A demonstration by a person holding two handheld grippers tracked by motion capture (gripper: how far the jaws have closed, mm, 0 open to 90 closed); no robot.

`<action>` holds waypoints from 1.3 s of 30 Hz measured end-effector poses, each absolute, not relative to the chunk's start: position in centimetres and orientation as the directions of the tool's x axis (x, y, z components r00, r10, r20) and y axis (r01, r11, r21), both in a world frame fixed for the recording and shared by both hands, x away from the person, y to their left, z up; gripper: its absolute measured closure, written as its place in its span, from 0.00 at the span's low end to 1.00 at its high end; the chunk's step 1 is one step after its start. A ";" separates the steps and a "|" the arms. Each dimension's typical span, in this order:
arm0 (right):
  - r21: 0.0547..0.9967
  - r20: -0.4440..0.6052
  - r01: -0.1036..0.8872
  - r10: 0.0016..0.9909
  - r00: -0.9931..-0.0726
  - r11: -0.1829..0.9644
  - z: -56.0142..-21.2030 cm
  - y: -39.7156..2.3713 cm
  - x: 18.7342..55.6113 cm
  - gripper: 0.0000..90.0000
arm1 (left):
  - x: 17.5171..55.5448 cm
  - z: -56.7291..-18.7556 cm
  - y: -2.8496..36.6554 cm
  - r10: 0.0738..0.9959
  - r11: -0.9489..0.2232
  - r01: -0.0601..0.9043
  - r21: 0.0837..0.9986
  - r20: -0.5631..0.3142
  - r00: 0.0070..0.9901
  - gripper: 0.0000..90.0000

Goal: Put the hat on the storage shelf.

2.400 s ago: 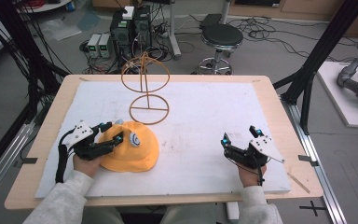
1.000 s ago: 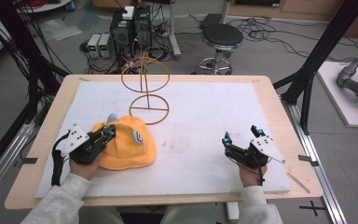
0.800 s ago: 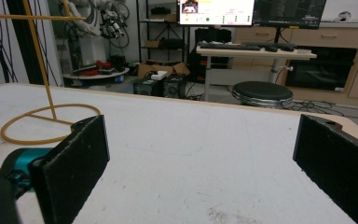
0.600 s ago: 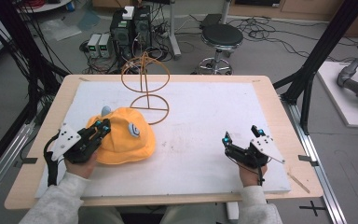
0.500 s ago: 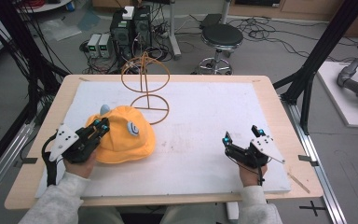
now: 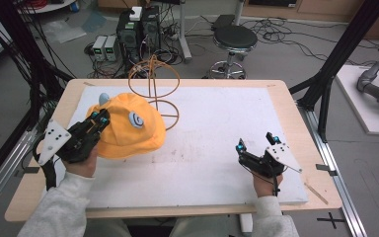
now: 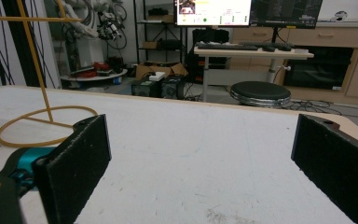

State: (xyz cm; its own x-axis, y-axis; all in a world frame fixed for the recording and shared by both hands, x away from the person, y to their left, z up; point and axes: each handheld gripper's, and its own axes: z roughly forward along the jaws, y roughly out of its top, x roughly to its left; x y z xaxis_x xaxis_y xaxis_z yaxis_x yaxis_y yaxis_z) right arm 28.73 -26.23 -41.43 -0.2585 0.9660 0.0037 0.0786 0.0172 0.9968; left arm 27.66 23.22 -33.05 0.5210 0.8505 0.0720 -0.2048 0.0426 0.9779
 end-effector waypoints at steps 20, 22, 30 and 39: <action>0.997 0.018 0.071 0.967 -0.255 0.000 -41.3 -26.3 28.7 0.05 | 27.7 -28.5 22.9 0.850 0.055 -0.283 0.958 0.104 0.517 0.98; 0.998 0.018 0.068 0.967 -0.252 -0.001 -41.3 -26.3 28.7 0.05 | 27.3 -28.2 23.1 0.854 0.046 -0.286 0.957 0.111 0.509 0.98; 0.998 0.011 0.063 0.967 -0.256 0.005 -41.3 -26.1 28.7 0.05 | 27.0 -26.8 24.1 0.872 0.080 -0.316 0.945 0.087 0.483 0.98; 0.998 0.018 0.070 0.965 -0.261 0.000 -41.3 -26.0 28.7 0.05 | 28.2 -25.0 23.3 0.870 0.094 -0.349 0.932 0.094 0.483 0.98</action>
State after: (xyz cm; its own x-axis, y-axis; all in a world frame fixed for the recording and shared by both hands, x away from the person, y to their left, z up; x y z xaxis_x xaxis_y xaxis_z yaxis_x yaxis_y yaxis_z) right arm 28.67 -26.03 -41.32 -0.2613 0.9651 0.0180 0.0696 0.0002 0.9976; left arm 28.15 23.28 -24.99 0.4833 0.8704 0.0937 -0.3495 0.0937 0.9322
